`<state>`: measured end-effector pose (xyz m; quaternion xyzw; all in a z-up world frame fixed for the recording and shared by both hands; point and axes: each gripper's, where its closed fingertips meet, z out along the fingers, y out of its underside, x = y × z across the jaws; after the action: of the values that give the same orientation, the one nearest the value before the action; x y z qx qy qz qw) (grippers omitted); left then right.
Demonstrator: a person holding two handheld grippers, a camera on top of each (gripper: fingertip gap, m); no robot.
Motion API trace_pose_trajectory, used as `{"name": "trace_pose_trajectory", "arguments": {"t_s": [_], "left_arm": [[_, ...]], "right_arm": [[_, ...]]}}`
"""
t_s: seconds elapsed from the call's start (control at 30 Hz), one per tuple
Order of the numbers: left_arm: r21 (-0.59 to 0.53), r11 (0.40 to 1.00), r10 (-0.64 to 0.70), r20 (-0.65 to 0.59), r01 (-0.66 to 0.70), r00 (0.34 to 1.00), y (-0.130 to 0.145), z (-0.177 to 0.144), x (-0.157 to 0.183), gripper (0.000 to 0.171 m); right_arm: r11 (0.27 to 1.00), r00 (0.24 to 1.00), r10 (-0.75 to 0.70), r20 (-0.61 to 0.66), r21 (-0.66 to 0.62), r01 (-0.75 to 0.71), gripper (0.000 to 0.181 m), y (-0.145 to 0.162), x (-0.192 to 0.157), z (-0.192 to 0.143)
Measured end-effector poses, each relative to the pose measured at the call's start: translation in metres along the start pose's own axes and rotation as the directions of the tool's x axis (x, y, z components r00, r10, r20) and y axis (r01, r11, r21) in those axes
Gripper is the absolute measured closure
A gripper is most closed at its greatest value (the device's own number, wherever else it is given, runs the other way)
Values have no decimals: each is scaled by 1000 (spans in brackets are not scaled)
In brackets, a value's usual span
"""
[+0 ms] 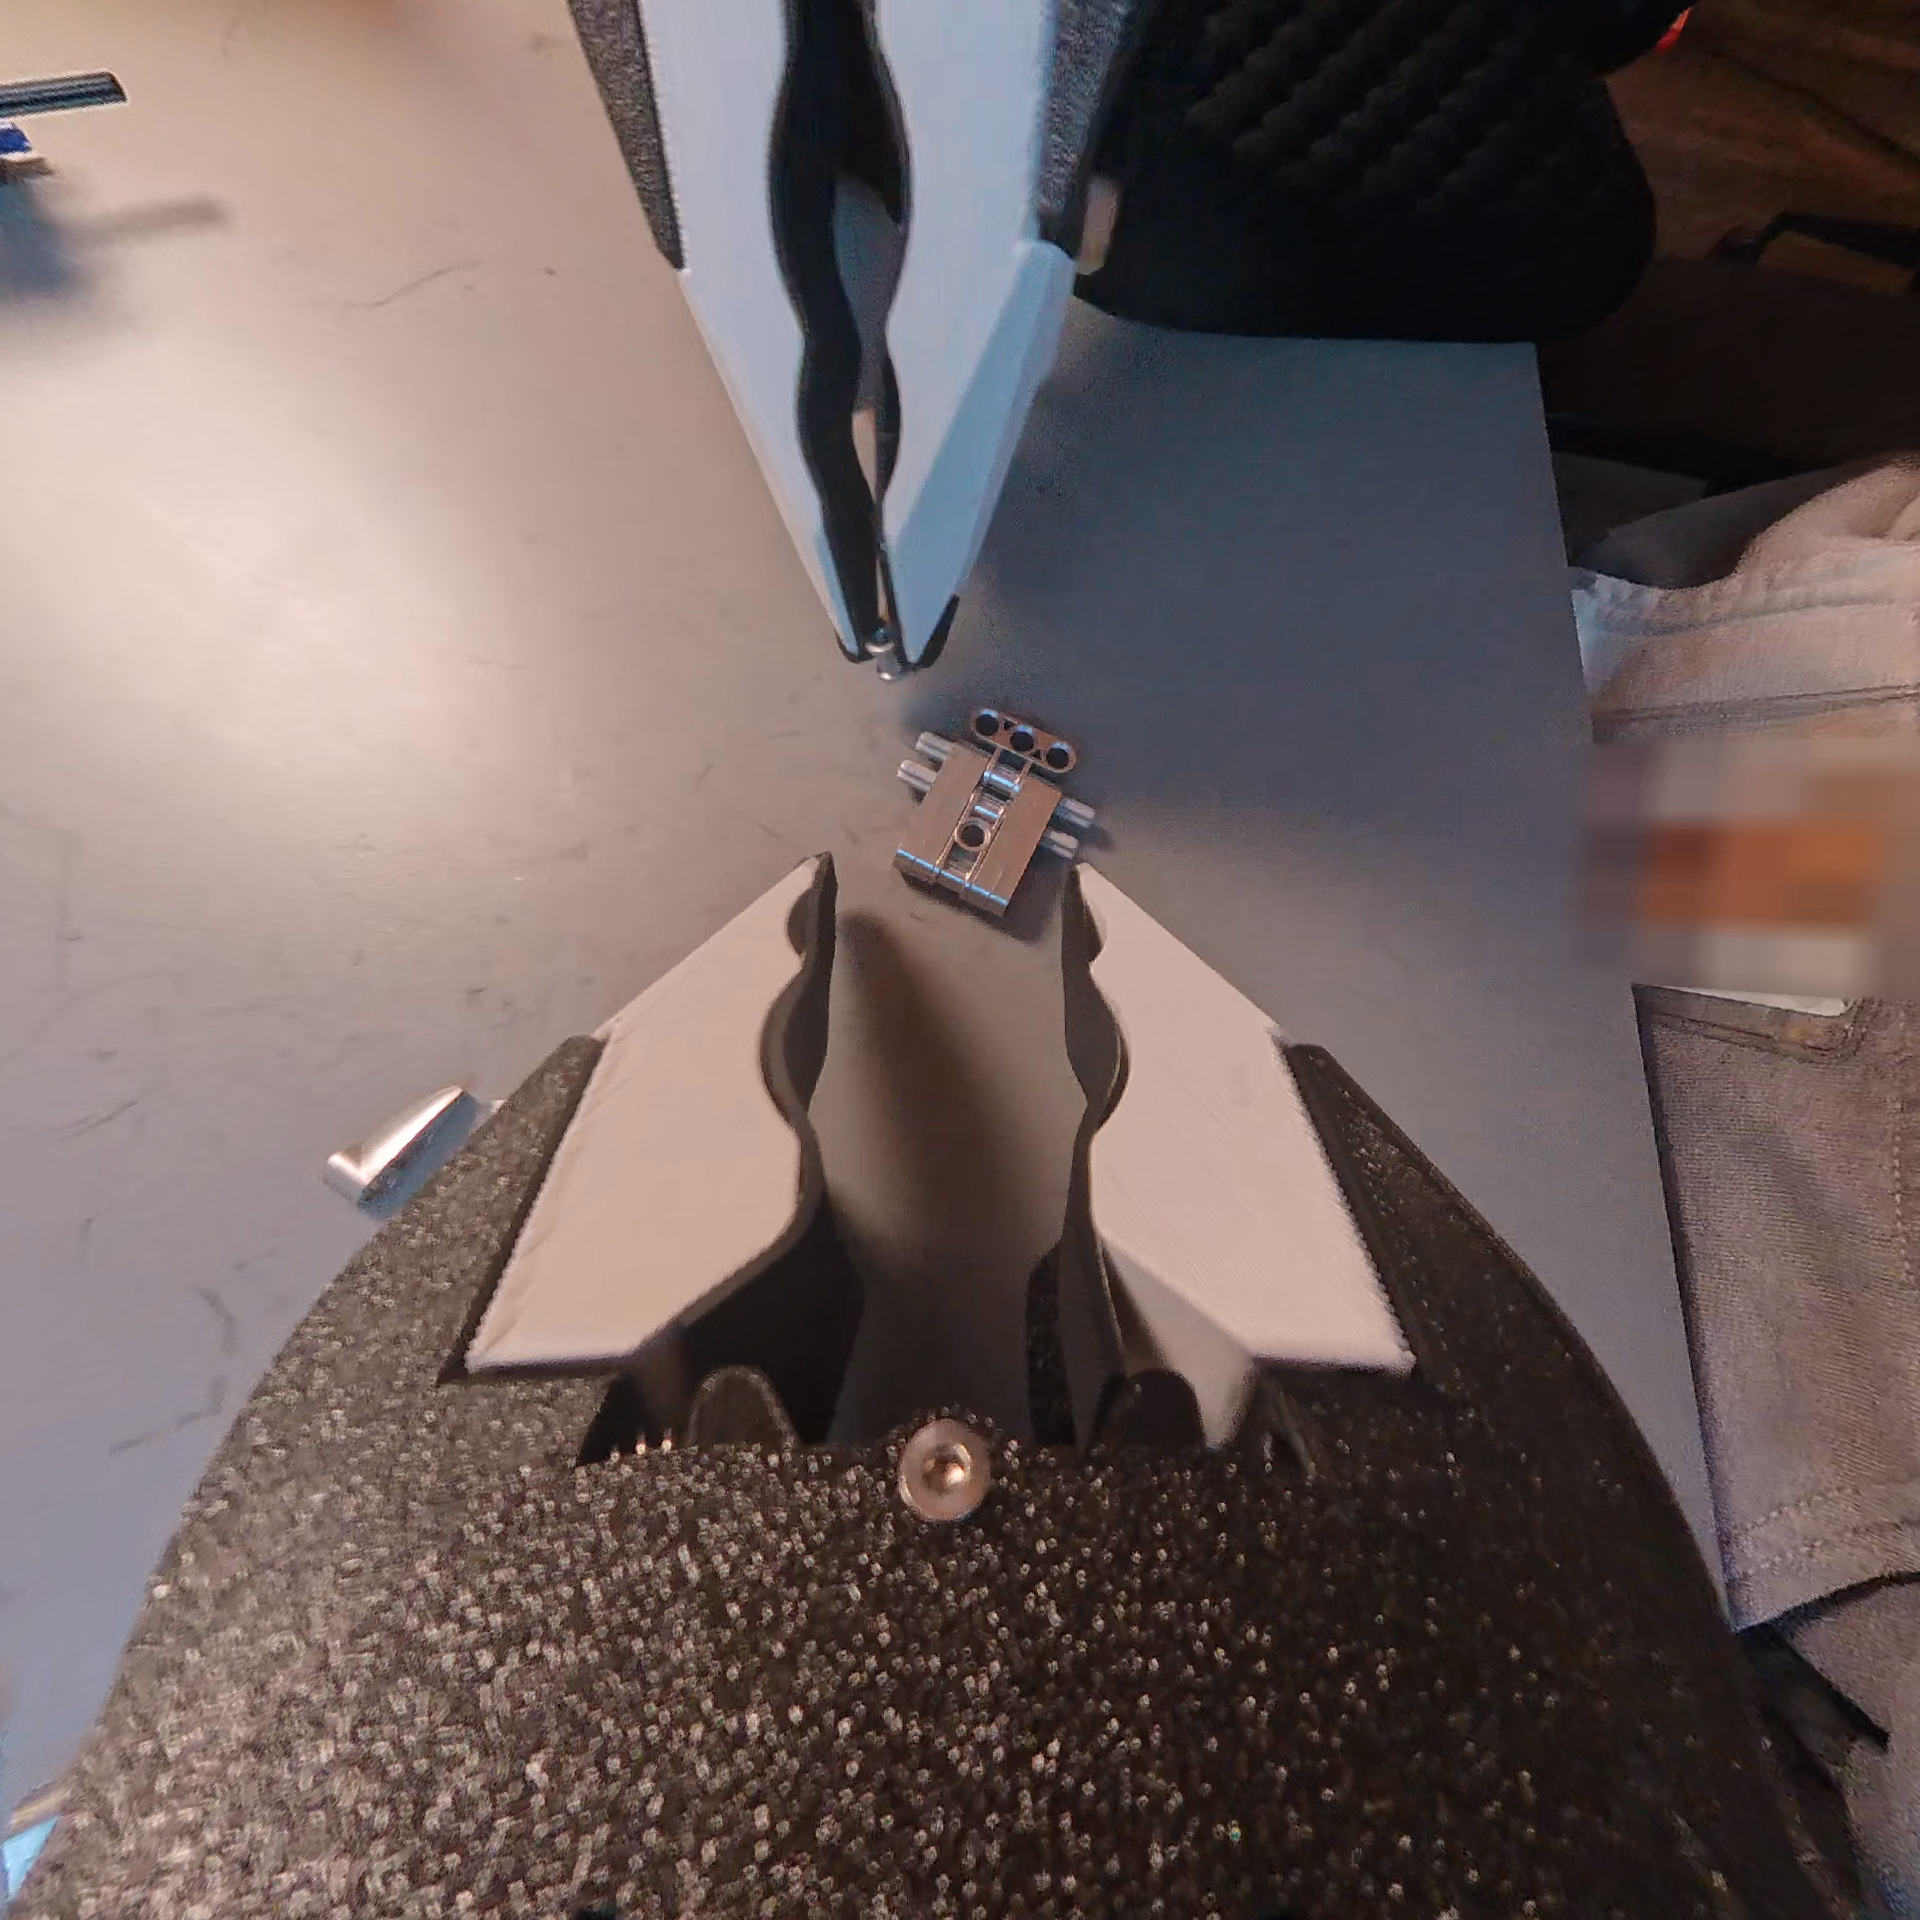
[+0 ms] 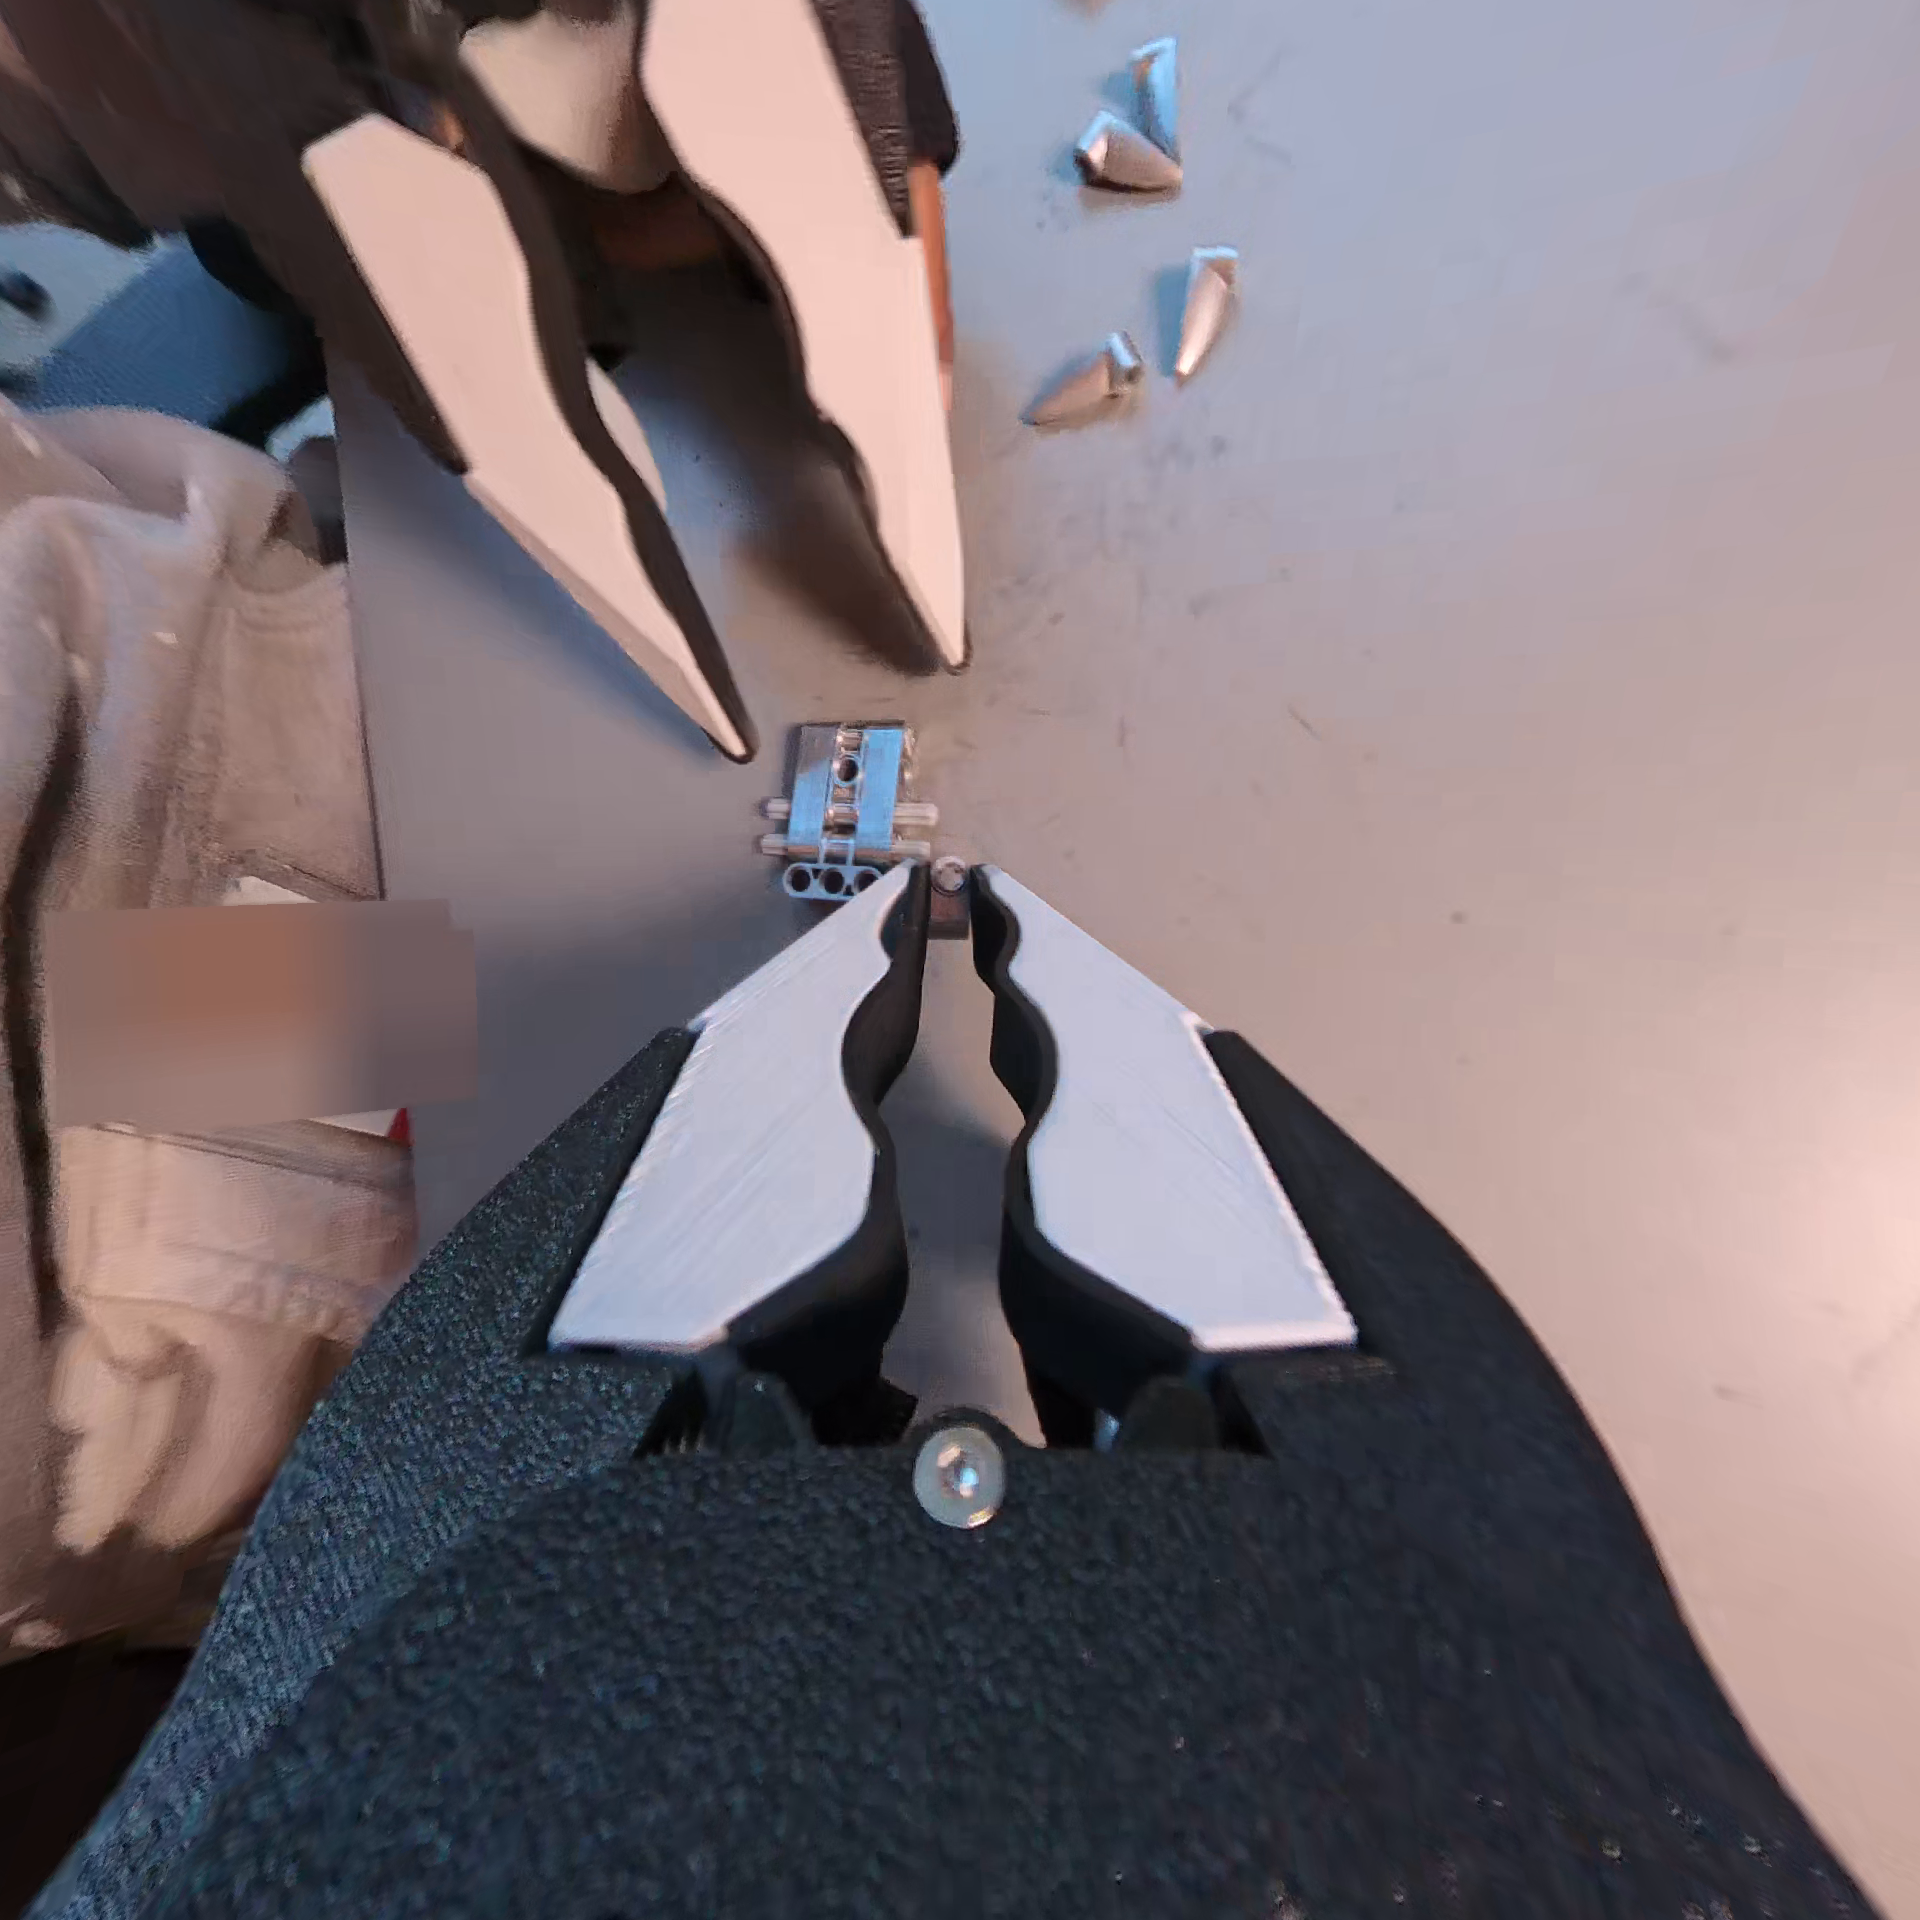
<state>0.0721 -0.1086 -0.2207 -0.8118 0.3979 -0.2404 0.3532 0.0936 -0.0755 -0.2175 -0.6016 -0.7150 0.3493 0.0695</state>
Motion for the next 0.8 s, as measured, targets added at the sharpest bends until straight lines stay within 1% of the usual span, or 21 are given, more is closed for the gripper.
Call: {"name": "trace_pose_trajectory", "arguments": {"t_s": [0.1, 0.17, 0.27, 0.33, 0.37, 0.47, 0.53, 0.63, 0.7, 0.8], "left_arm": [[-26, 999, 44, -2, -44, 999, 3, 5, 4, 129], [-38, 996, 74, -5, -75, 997, 3, 9, 6, 130], [-42, 990, 131, -16, -131, 991, 1, 13, 9, 137], [-38, 987, 157, -40, -158, 987, 0, 16, 14, 147], [-34, 984, 172, -42, -174, 984, -1, 16, 15, 148], [-27, 973, 227, -20, -227, 974, -2, 17, 16, 148], [-23, 957, 290, 7, -289, 957, -4, 17, 17, 148], [-17, 912, 410, 64, -410, 910, -7, 18, 19, 149], [-21, 885, 464, 92, -464, 881, -8, 18, 19, 148], [-30, 848, 528, 132, -529, 839, -10, 19, 20, 149]], "right_arm": [[992, 987, 120, 109, 31, -124, 175, 1, 1, -1], [982, 969, 177, 172, 28, -185, 175, 1, 1, -1], [969, 940, 239, 244, 4, -247, 175, 2, -1, 1], [959, 918, 275, 287, -18, -282, 175, 3, -4, 3], [954, 905, 290, 312, -22, -298, 175, 3, -6, 3], [947, 883, 311, 352, -39, -318, 175, 4, -10, 3], [948, 876, 311, 368, -49, -316, 175, 5, -12, 2], [944, 858, 319, 402, -58, -324, 175, 4, -15, 3], [943, 844, 318, 432, -57, -327, 175, 1, -19, 2], [950, 844, 300, 444, -57, -307, 175, 1, -21, 1]]}}
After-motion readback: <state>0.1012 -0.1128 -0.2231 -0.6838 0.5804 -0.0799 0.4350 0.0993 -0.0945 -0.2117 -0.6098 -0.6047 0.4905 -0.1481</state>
